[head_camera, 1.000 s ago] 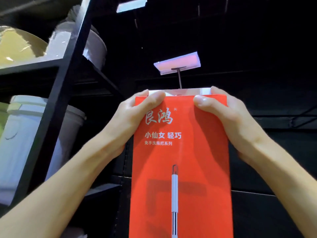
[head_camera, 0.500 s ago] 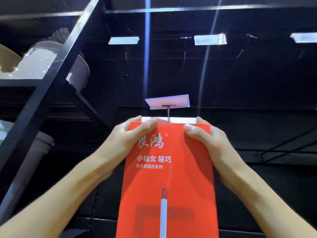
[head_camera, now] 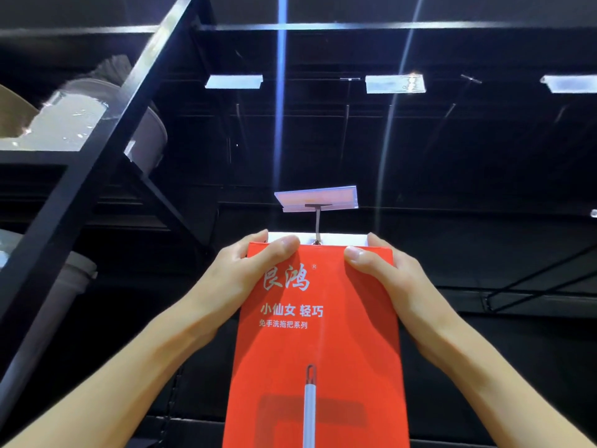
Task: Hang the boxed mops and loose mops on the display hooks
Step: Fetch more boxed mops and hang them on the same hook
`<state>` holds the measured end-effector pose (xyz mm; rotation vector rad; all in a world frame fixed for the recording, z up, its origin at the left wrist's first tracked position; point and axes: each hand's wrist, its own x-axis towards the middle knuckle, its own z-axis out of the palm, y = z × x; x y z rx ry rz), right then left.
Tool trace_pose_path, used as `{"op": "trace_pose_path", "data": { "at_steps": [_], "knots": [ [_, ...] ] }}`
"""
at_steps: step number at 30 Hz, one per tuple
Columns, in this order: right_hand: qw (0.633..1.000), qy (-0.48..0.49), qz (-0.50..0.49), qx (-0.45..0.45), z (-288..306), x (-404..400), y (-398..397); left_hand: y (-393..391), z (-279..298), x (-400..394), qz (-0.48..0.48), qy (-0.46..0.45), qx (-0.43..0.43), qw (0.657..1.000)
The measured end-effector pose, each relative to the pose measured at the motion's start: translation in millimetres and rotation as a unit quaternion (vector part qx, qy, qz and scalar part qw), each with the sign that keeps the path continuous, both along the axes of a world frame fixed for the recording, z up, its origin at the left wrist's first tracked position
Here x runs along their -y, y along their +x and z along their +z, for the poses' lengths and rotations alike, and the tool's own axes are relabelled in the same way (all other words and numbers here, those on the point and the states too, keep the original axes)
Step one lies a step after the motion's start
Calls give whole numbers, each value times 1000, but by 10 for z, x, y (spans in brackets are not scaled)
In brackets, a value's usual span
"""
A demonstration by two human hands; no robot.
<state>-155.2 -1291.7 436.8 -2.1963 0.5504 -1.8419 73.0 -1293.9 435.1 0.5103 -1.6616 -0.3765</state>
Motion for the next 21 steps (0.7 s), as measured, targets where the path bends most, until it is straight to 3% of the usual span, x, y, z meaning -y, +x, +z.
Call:
{"op": "trace_pose_path", "data": {
  "at_steps": [10,15,17,21],
  "knots": [
    [999,1,-39,-13,-124,40,-8,-8,-162,-22,-6,-2,12,1000],
    [995,-33,-76,58,-299,28,-1,-100,-363,39,39,-36,-37,998],
    [996,-22,-31,80,-420,-16,46,-140,-460,59,61,-62,-58,994],
    [997,-12,-1,78,-737,-58,154,-185,-757,30,-46,-24,-90,995]
  ]
}}
